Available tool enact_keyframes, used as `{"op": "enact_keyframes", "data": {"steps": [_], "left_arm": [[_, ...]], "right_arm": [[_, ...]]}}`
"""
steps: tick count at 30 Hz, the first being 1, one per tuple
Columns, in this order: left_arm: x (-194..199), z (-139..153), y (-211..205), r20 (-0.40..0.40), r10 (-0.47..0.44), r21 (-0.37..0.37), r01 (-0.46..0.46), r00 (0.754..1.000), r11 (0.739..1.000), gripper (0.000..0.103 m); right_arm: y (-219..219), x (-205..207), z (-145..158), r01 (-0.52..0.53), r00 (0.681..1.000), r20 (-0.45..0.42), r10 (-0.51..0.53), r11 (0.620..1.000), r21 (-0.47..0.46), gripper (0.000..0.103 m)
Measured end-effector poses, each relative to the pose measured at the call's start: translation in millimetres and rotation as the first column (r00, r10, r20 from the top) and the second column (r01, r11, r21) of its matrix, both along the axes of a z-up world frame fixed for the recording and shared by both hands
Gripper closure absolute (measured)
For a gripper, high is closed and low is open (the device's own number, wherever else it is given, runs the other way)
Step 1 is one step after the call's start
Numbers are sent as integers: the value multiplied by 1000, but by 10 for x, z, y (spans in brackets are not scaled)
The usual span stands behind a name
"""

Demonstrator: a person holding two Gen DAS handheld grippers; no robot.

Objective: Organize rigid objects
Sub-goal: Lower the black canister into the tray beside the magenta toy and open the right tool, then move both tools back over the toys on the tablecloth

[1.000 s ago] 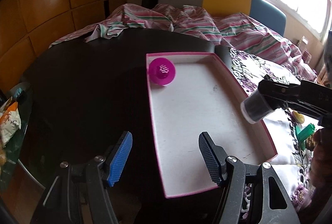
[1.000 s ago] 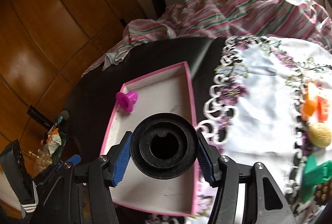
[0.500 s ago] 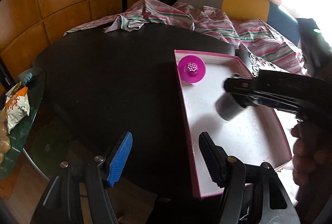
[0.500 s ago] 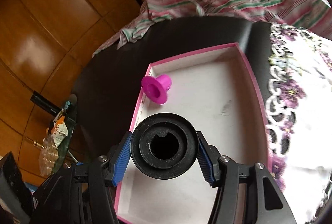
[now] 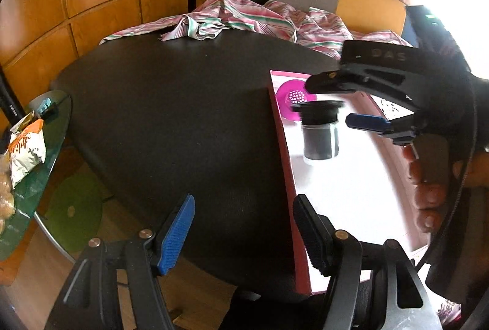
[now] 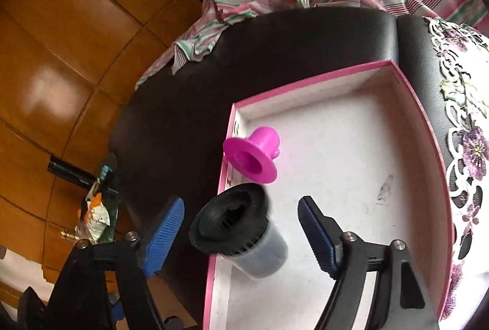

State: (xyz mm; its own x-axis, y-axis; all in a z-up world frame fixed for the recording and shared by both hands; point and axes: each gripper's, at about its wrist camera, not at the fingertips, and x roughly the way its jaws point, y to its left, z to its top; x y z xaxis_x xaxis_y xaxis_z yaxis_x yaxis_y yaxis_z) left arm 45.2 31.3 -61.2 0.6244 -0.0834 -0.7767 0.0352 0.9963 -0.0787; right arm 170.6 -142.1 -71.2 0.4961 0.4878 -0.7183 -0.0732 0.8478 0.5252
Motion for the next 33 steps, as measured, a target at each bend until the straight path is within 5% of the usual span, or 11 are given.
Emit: {"op": "enact_keyframes", "data": {"steps": [33], "left_arm": [[-309,378,-233,138,-57,77,46,989,996,31]], "right_arm": [[-361,-991,233,96,984,167,-55,962,-254,23]]}}
